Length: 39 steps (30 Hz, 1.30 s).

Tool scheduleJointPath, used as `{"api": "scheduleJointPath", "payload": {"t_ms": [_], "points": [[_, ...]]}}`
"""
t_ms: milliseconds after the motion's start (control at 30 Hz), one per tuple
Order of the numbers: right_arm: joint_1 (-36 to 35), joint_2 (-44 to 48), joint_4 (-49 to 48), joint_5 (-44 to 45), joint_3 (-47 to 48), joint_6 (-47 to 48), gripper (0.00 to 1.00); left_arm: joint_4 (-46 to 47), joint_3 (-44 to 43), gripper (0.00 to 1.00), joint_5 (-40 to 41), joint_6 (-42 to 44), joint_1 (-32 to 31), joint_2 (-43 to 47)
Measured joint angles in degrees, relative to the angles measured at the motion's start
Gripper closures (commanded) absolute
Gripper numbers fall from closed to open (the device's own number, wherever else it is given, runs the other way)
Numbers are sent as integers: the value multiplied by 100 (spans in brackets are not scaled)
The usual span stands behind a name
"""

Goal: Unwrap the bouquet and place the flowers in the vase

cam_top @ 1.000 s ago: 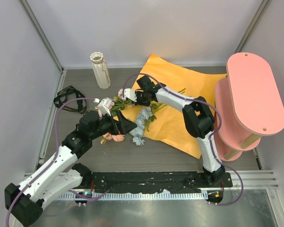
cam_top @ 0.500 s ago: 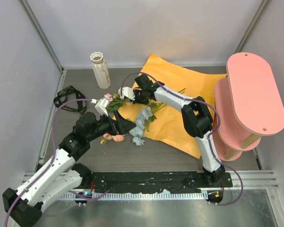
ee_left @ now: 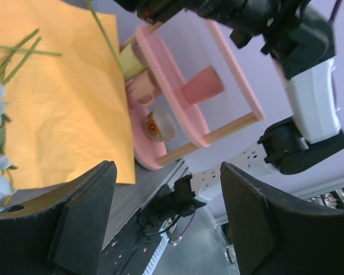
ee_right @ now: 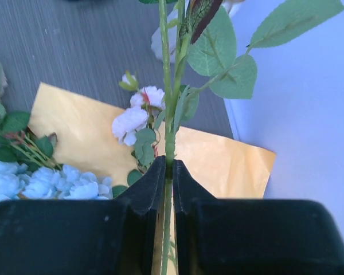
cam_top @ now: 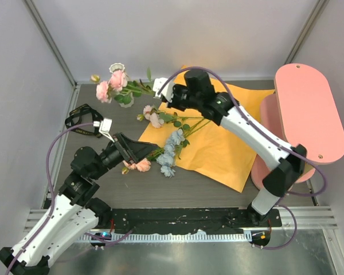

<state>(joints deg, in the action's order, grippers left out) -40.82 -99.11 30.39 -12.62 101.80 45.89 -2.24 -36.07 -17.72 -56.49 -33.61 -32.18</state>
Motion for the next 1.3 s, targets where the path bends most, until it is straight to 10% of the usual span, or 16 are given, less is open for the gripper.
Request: {"api": "scheduleJointPath", "payload": {"t_ms": [200,533,1300], "points": [[0,1408,-1106,-234,-1294,-1620,99,874,-9,18,61,-271,0,-155],[-22,2288,-2503,-1217,-2562,-3685,99,1523,-935,46,105,-179,15,-1637],[-48,2463,-2774,-1753,-2664,-4181,99,1231,-1794,69,382,1220,15,-2232]]}}
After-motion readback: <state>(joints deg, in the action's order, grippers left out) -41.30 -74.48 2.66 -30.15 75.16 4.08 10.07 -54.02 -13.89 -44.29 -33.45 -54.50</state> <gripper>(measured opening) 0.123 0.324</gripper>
